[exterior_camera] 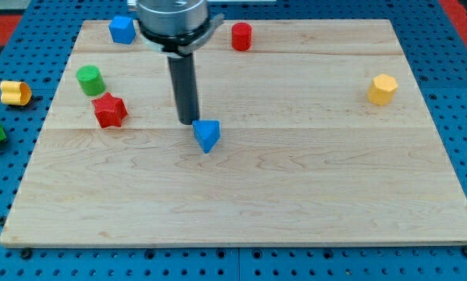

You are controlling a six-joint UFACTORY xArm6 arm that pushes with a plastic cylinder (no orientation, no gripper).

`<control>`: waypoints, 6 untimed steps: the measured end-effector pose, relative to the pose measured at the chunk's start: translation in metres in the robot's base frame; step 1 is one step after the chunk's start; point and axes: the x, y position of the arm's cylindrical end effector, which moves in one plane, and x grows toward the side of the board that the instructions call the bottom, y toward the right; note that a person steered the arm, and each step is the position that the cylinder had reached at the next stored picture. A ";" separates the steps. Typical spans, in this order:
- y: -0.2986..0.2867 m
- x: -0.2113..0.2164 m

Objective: Push the red star towards bottom

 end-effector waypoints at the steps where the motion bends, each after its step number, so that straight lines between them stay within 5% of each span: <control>1: 0.059 0.017; 2: 0.110 0.030; 3: 0.029 -0.001; 5: 0.006 0.040; 6: 0.077 0.049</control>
